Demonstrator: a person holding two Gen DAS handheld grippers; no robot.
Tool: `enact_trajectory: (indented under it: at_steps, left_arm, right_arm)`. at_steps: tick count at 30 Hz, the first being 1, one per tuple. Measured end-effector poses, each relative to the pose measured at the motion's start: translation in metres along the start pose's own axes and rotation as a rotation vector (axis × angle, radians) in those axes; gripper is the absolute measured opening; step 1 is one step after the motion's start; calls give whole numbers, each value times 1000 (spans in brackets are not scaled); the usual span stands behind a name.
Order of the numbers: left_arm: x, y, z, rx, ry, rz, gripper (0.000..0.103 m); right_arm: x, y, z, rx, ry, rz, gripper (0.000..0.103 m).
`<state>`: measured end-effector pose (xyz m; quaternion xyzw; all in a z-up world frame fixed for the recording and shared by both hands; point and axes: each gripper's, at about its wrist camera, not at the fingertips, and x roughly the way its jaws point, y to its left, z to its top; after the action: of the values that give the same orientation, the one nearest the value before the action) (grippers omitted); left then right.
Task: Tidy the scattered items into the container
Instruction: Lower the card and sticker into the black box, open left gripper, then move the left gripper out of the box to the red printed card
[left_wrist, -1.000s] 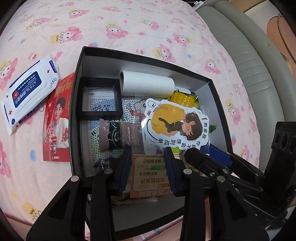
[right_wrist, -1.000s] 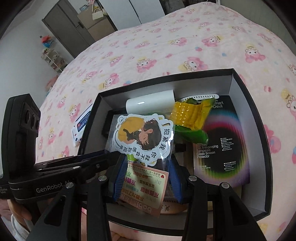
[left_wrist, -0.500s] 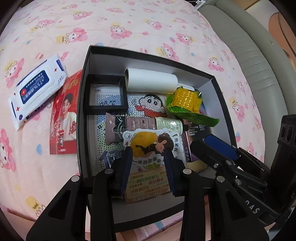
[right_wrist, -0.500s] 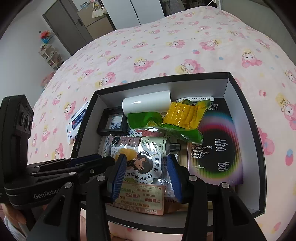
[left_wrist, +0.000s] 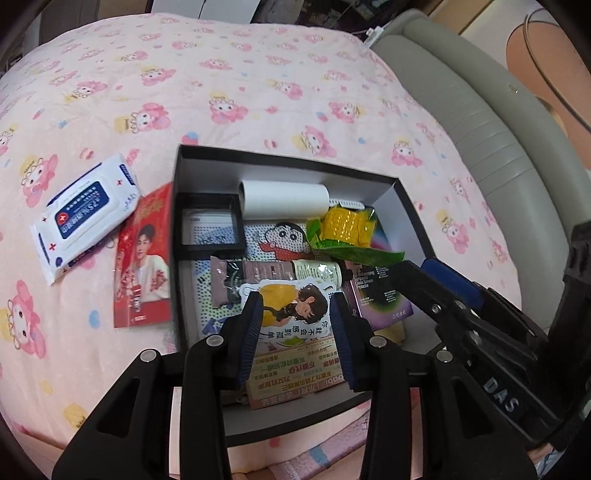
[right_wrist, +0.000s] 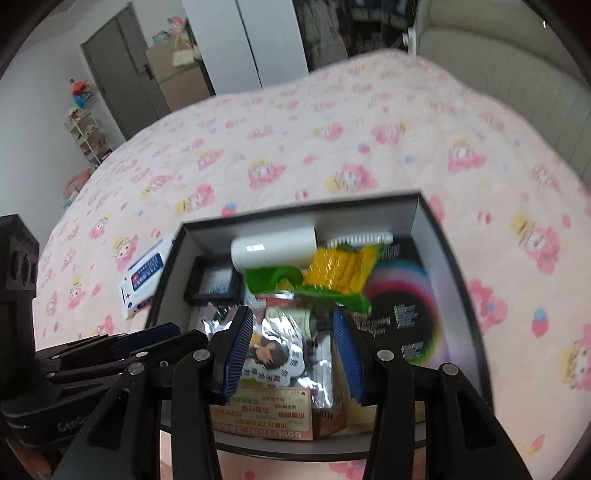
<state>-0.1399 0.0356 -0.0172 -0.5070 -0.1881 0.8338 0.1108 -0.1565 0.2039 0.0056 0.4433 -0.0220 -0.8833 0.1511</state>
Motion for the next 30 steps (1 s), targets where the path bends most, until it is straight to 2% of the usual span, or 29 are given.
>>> enact_trajectory:
  at_steps: [5,8,13,18,22,24,27,30]
  left_arm:
    - [-16,14,-6,29,-12,10,38]
    - [-23,31,-12,25,-10,0,38]
    - [-37,64,-12,-14,-40,-3,39]
    - [-48,103,0,-59,-73,2,39]
    - [-41,136,14,-91,-54,24,39]
    - [-35,154,16,-127,-43,12,39]
    - [-23,178,11,-199,-26,-33,39]
    - [-5,194,0,-240,35,-29,39]
  right_arm:
    - [-7,21,-7,-18,-22,64,43]
    - [-6,39,-10,-72,-19,67,43]
    - [-2,71,-11,-166,-11,88,43]
    - [6,90,-2,-165,4,86,43]
    - [19,110,5,-143,33,124,43]
    - [28,127,5,-163,52,139,43]
    - [40,152,1,-195,82,160,43]
    - [51,171,-8,-217,112,170,43]
